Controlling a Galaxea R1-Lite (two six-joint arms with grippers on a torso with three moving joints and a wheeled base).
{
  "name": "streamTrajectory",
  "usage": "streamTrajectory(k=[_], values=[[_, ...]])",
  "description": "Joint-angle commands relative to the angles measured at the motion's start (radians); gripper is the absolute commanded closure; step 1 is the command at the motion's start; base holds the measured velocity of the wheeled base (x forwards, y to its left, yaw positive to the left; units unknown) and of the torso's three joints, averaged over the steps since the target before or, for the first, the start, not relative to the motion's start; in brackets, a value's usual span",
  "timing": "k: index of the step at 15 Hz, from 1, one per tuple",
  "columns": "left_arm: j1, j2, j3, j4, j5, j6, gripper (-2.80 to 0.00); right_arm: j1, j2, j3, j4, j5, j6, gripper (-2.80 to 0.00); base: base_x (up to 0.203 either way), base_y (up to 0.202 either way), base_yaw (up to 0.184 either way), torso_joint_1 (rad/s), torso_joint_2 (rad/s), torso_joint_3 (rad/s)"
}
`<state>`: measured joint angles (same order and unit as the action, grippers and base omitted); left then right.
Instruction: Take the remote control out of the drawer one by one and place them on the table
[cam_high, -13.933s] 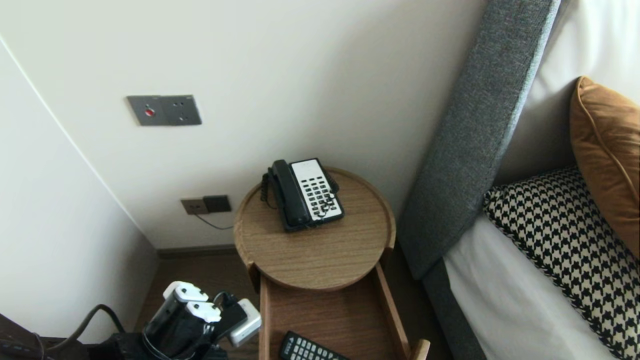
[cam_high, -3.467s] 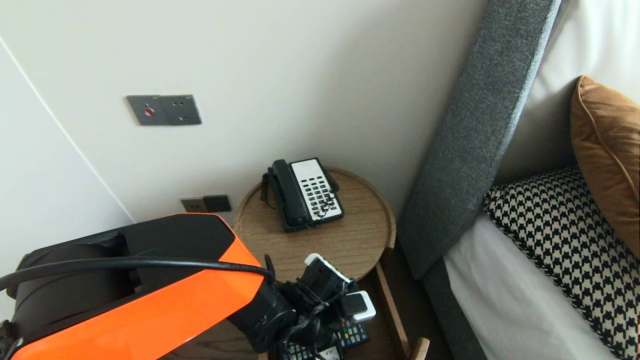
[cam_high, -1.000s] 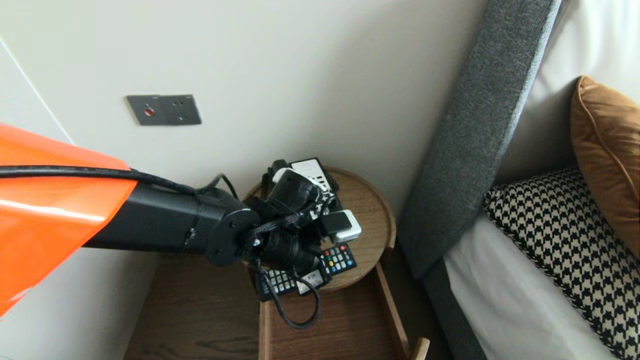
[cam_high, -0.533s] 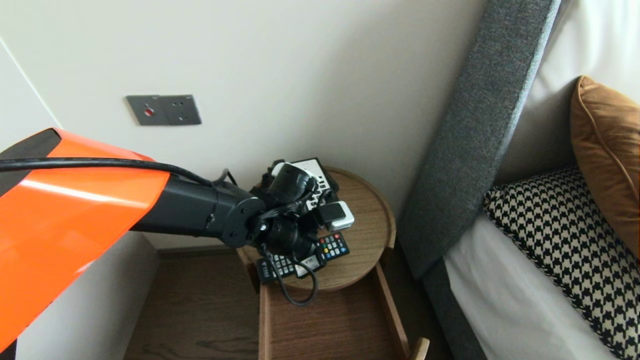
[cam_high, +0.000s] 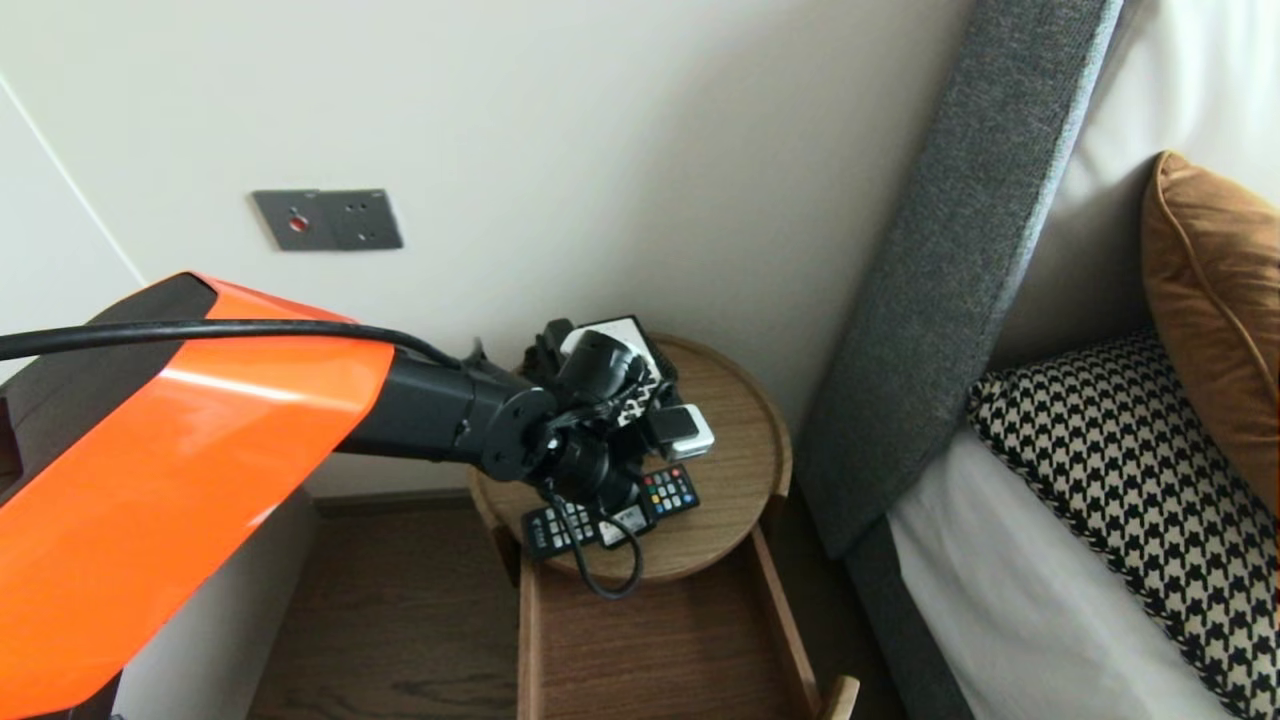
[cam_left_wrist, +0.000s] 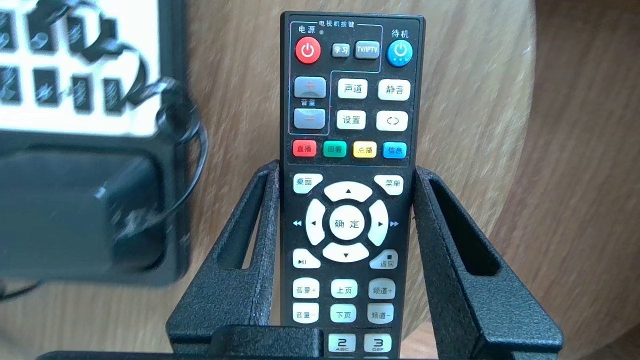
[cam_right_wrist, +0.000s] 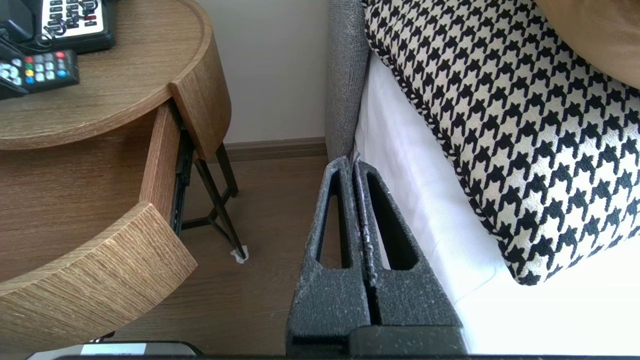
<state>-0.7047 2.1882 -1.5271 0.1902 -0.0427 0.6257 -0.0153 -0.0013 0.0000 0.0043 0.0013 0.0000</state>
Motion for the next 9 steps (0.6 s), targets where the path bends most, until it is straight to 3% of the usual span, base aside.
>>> streamTrajectory(k=[1, 9], values=[[-0.004, 0.022, -0.016, 0.005, -0.004, 0.003, 0.00, 0.002, 0.000, 0.000, 0.000, 0.000, 0.000, 0.00, 0.000, 0.000, 0.000, 0.000, 0.00, 0.000], [-0.011, 0.053, -0.016, 0.001, -0.009, -0.004, 0.00, 0.000, 0.000, 0.000, 0.000, 0.000, 0.000, 0.00, 0.000, 0.000, 0.000, 0.000, 0.00, 0.000]])
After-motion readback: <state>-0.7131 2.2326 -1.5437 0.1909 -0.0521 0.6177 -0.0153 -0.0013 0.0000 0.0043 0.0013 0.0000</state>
